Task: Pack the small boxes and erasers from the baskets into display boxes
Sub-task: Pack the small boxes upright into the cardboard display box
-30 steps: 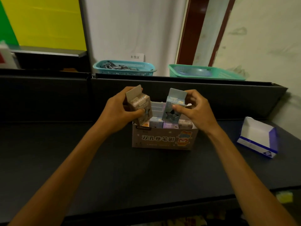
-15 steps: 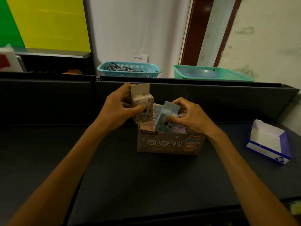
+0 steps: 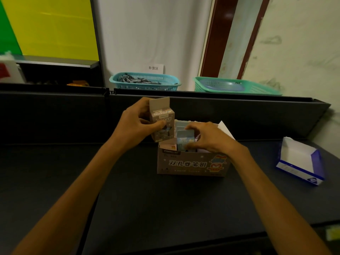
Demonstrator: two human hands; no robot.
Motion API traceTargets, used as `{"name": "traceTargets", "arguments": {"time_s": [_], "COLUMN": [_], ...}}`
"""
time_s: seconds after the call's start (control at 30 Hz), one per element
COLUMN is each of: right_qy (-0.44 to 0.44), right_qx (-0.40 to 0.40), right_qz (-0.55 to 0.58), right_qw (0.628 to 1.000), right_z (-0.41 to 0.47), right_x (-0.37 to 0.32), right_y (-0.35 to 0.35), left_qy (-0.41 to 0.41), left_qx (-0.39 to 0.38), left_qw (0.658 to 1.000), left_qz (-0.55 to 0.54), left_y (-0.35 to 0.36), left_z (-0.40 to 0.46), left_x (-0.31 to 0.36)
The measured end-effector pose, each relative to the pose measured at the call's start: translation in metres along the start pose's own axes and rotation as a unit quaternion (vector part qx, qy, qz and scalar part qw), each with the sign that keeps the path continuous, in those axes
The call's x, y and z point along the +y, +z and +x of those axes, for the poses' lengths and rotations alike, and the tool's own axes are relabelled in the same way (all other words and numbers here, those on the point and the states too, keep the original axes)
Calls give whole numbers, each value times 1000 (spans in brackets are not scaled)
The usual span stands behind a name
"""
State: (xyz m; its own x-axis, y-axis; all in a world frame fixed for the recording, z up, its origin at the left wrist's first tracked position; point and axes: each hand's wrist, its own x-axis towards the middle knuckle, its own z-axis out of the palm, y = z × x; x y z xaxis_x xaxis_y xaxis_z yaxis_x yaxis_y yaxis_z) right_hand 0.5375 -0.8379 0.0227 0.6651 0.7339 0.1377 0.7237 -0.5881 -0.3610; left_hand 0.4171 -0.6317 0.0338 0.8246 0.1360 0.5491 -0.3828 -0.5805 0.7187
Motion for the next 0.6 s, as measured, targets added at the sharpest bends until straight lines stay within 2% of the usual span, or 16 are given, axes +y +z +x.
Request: {"name": "traceTargets", "arguments": {"time_s": [0.47, 0.6], "right_qy": [18, 29], "right_qx": [-46, -30], "right_qz": [-87, -124], "right_qw": [995, 991], "right_z": [5, 10], "right_x": [-2, 3], "right_y": [5, 13], "left_qy": [1, 1], "left_qx": [-19, -26], "left_qw": [1000, 1000], "left_qz": [4, 2], "left_y": [0, 1], "left_z": [2, 2], "left_x": [-8, -11]}}
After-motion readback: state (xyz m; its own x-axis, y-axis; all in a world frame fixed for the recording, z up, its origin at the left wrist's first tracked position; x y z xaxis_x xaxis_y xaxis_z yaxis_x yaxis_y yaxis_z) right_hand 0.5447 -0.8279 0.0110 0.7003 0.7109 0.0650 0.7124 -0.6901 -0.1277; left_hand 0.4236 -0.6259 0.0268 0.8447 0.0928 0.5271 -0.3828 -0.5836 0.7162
